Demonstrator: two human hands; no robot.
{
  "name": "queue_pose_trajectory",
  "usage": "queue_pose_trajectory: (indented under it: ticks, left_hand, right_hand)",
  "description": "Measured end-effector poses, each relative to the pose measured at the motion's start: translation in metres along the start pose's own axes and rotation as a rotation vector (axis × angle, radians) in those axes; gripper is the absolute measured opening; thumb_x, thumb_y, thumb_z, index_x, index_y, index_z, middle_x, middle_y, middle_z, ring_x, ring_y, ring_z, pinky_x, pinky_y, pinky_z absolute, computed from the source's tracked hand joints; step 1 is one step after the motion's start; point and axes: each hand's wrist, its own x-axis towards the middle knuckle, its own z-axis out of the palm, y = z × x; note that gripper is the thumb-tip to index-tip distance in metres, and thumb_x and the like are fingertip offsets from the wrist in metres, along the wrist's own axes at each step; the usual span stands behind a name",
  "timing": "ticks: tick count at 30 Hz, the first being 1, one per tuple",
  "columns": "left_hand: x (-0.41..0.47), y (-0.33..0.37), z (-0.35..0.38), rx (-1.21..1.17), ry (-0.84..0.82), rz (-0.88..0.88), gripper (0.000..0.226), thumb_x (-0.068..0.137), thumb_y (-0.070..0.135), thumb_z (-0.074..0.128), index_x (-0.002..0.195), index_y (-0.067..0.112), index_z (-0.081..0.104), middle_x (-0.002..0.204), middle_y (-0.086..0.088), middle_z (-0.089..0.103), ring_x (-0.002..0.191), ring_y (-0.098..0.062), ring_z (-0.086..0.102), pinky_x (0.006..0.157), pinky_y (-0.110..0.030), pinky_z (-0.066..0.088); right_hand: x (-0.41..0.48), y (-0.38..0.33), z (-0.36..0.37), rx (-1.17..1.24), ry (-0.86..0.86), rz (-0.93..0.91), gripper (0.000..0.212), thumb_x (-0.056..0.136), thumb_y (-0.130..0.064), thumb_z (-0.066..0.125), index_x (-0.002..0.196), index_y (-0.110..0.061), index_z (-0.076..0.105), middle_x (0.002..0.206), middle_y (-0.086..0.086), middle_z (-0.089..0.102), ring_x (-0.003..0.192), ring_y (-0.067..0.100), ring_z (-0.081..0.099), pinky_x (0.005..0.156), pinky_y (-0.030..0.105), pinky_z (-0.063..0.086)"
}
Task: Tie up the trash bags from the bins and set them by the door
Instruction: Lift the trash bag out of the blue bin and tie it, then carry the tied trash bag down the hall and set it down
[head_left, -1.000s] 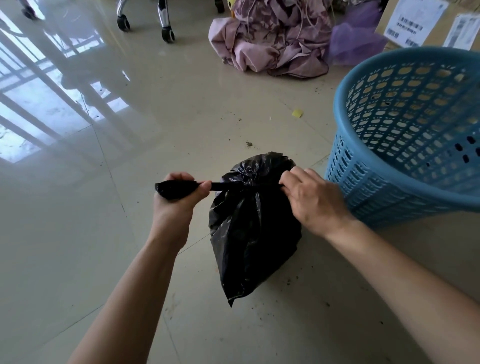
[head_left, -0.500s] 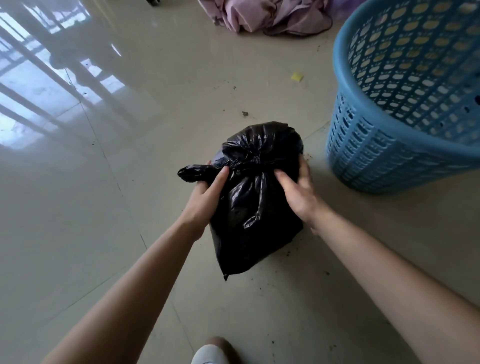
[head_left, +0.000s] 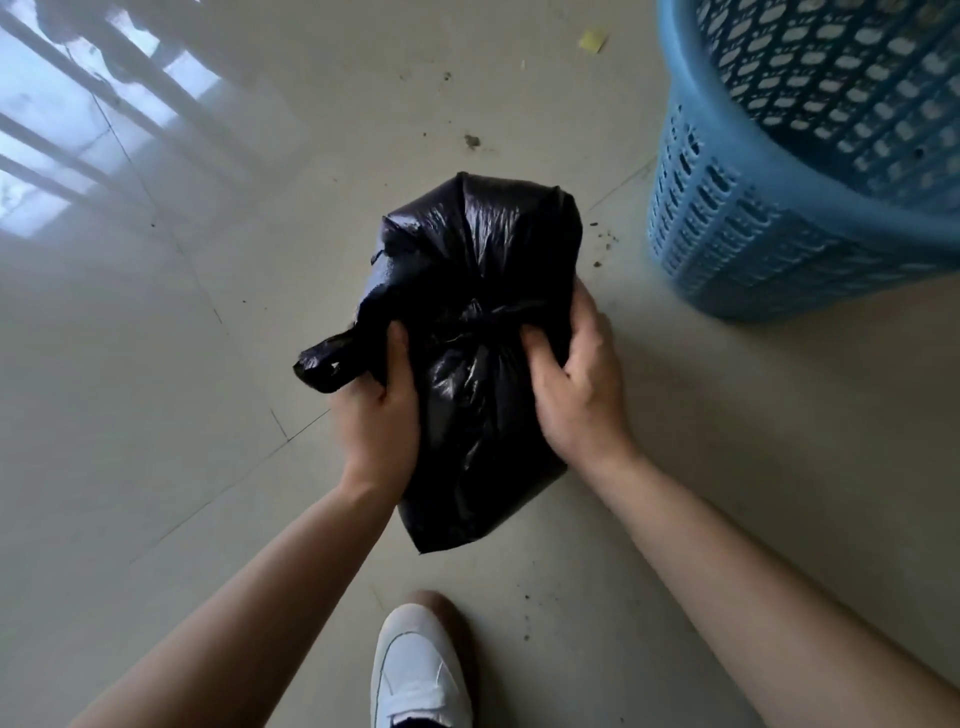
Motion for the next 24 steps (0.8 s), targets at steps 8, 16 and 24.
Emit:
queue_pose_trajectory:
  ticks: [8, 16, 24]
  left_hand:
    - [-0.047, 0.08, -0.065, 0.082, 0.039, 0.025, 0.041, 0.1, 0.03, 0.051, 0.108, -0.008, 0.064, 0.099, -0.022, 0.068, 0.09, -0.025, 0.06, 0.069, -0.022, 0.032]
    - [-0.068, 0.266, -0.189, -0.013, 0.021, 0.104, 0.057, 0.085, 0.043, 0.055, 0.11, -0.008, 0.063, 0.095, -0.025, 0.069, 0.077, -0.026, 0.056, 0.071, -0.03, 0.039]
    - [-0.055, 0.6, -0.312, -0.37, 0.001, 0.379, 0.015, 0.085, 0.026, 0.058, 0.1, 0.023, 0.061, 0.072, 0.028, 0.061, 0.07, 0.01, 0.051, 0.072, -0.017, 0.043]
  right_hand:
    - [-0.051, -0.11, -0.048, -0.083, -0.015, 0.025, 0.055, 0.097, -0.016, 0.059, 0.149, -0.017, 0.044, 0.115, 0.011, 0.059, 0.092, -0.018, 0.039, 0.087, -0.005, 0.025]
    - [-0.066, -0.326, -0.117, -0.048, 0.038, -0.026, 0.054, 0.094, -0.007, 0.062, 0.146, -0.015, 0.049, 0.115, 0.005, 0.057, 0.105, -0.017, 0.046, 0.097, 0.0, 0.027]
    - [-0.034, -0.661, -0.25, -0.116, 0.2, -0.361, 0.051, 0.096, -0.008, 0.056, 0.146, -0.012, 0.049, 0.127, 0.012, 0.06, 0.118, 0.013, 0.053, 0.104, 0.016, 0.037]
